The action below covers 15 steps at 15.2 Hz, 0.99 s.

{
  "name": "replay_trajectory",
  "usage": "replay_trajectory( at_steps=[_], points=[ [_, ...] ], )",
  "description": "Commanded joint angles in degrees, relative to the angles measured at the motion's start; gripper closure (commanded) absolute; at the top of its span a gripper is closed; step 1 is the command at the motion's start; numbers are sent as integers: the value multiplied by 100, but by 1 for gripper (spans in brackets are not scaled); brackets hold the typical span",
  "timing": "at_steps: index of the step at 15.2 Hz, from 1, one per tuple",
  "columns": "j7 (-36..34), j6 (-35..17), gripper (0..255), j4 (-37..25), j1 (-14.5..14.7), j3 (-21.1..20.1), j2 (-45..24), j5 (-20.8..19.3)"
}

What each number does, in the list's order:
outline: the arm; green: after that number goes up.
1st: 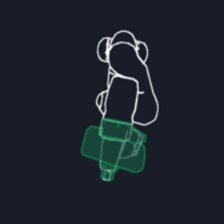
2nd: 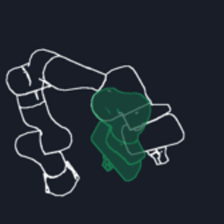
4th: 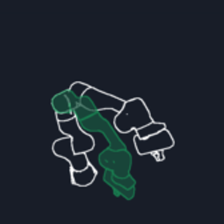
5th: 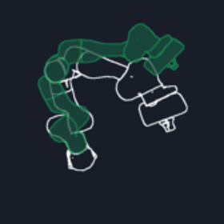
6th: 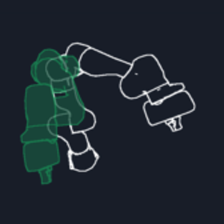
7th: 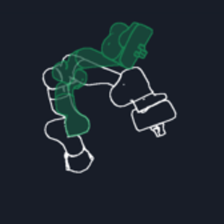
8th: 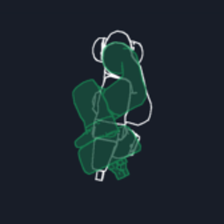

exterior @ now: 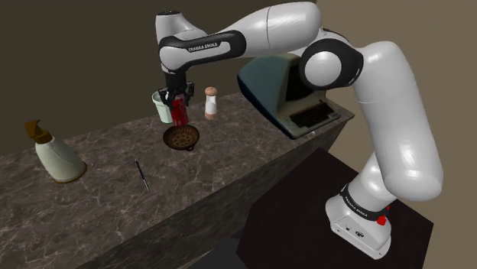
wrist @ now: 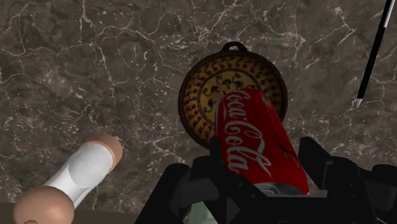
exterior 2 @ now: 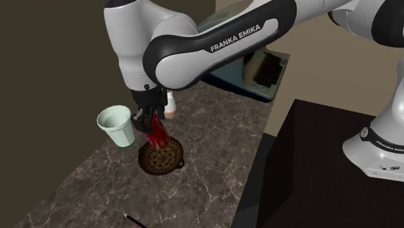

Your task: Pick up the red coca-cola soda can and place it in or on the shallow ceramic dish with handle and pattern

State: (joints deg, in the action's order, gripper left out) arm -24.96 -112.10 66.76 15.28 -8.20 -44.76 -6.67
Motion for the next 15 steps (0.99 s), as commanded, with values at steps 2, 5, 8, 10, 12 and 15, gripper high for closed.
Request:
replay_trajectory(
  at_steps=[2,5,8,10,12,15],
  points=[
    [-9,-143,255,30,5,10,-110,-12],
    [-18,-318,255,123,5,18,-192,-24],
    [-27,-483,255,193,6,27,-287,-36],
    [-33,-589,255,230,7,34,-356,-44],
    [-38,-692,255,260,10,41,-430,-53],
    [-46,-840,255,290,14,51,-548,-66]
  ],
)
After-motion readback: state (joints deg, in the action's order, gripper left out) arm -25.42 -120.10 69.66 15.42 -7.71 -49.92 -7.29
